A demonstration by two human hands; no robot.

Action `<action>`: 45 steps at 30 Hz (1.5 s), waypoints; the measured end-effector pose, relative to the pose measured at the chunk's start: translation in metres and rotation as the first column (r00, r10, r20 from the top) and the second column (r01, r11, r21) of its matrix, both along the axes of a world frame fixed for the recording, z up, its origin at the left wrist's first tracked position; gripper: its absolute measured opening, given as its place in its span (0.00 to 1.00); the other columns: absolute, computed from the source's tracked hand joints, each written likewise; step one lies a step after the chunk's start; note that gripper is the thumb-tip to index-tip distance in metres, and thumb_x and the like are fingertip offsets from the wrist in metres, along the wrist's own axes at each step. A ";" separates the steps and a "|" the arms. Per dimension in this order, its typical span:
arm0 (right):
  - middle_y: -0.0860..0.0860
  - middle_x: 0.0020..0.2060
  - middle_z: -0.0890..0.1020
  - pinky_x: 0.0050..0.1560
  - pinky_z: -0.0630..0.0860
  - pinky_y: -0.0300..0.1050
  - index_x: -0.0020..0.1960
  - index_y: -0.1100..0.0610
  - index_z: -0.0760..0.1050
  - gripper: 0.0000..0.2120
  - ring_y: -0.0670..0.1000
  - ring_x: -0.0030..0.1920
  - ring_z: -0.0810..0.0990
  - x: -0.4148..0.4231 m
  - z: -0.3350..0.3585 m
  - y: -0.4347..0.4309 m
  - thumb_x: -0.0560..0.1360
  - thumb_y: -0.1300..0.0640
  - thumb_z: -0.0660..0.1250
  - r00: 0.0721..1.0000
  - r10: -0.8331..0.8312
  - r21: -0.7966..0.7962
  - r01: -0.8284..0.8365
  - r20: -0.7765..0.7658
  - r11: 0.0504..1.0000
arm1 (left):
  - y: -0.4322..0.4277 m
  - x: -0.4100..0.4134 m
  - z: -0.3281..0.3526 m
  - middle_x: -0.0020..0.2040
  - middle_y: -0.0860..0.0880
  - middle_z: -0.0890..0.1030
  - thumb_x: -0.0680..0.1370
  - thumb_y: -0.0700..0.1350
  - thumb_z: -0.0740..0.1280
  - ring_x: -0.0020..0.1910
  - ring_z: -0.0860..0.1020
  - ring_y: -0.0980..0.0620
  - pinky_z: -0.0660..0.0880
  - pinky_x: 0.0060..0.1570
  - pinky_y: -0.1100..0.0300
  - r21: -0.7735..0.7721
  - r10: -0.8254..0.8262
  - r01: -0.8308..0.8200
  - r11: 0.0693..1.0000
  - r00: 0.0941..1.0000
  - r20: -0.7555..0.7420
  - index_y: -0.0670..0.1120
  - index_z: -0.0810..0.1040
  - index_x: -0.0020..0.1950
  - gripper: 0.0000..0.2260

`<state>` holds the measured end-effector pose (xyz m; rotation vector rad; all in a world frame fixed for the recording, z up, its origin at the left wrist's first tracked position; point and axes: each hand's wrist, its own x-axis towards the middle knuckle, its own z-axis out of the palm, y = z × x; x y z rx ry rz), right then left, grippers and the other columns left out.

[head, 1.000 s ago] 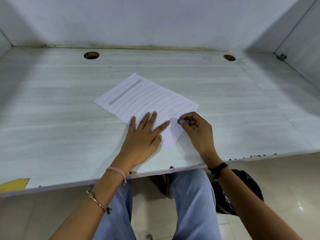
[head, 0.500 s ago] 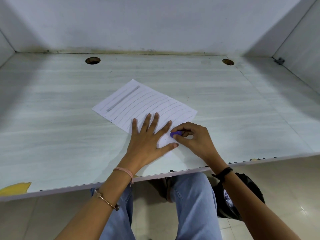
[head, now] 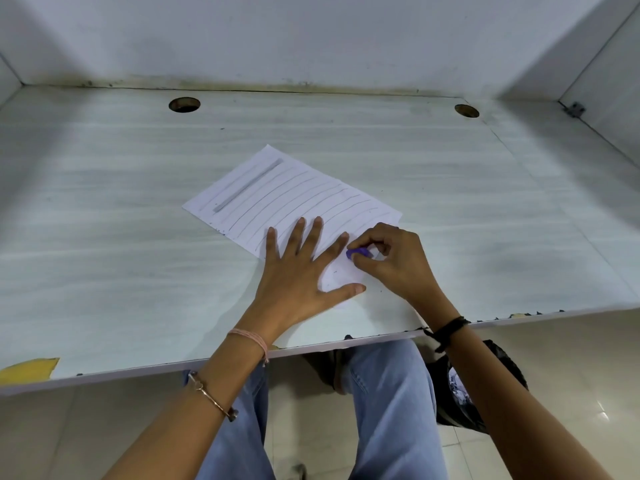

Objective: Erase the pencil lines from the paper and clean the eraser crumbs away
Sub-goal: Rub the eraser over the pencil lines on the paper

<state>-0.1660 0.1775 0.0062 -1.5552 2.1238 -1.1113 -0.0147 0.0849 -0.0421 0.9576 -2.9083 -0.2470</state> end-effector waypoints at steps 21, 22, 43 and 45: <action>0.46 0.37 0.83 0.41 0.68 0.28 0.41 0.54 0.83 0.06 0.42 0.41 0.77 -0.006 0.000 -0.002 0.67 0.63 0.74 0.999 0.007 0.020 -0.007 -0.031 1.000 | -0.001 0.000 0.000 0.80 0.48 0.35 0.63 0.79 0.33 0.78 0.34 0.46 0.36 0.72 0.35 0.003 -0.013 0.013 1.000 1.000 0.005 0.63 0.36 0.78 0.45; 0.46 0.38 0.83 0.41 0.68 0.27 0.41 0.54 0.83 0.07 0.42 0.41 0.78 -0.008 0.001 -0.003 0.67 0.64 0.74 0.999 -0.034 -0.007 0.034 -0.018 0.999 | -0.001 0.000 0.000 0.79 0.48 0.35 0.64 0.79 0.33 0.78 0.34 0.46 0.35 0.72 0.35 -0.001 -0.009 0.009 1.000 1.000 0.008 0.63 0.35 0.78 0.45; 0.48 0.36 0.82 0.39 0.69 0.29 0.40 0.55 0.83 0.04 0.42 0.37 0.77 0.006 0.004 -0.001 0.67 0.63 0.74 0.989 0.147 0.140 -0.149 0.026 0.979 | -0.002 0.000 -0.001 0.80 0.49 0.35 0.65 0.79 0.36 0.78 0.34 0.46 0.36 0.72 0.34 0.001 -0.020 0.020 1.000 1.000 -0.004 0.63 0.36 0.77 0.43; 0.47 0.37 0.83 0.39 0.68 0.28 0.41 0.56 0.83 0.04 0.41 0.39 0.77 -0.007 0.001 -0.005 0.67 0.63 0.74 0.999 0.041 0.071 -0.043 0.024 0.997 | -0.002 0.000 -0.001 0.80 0.48 0.35 0.64 0.79 0.34 0.78 0.34 0.46 0.36 0.72 0.34 0.002 -0.015 0.015 1.000 1.000 0.000 0.63 0.35 0.77 0.44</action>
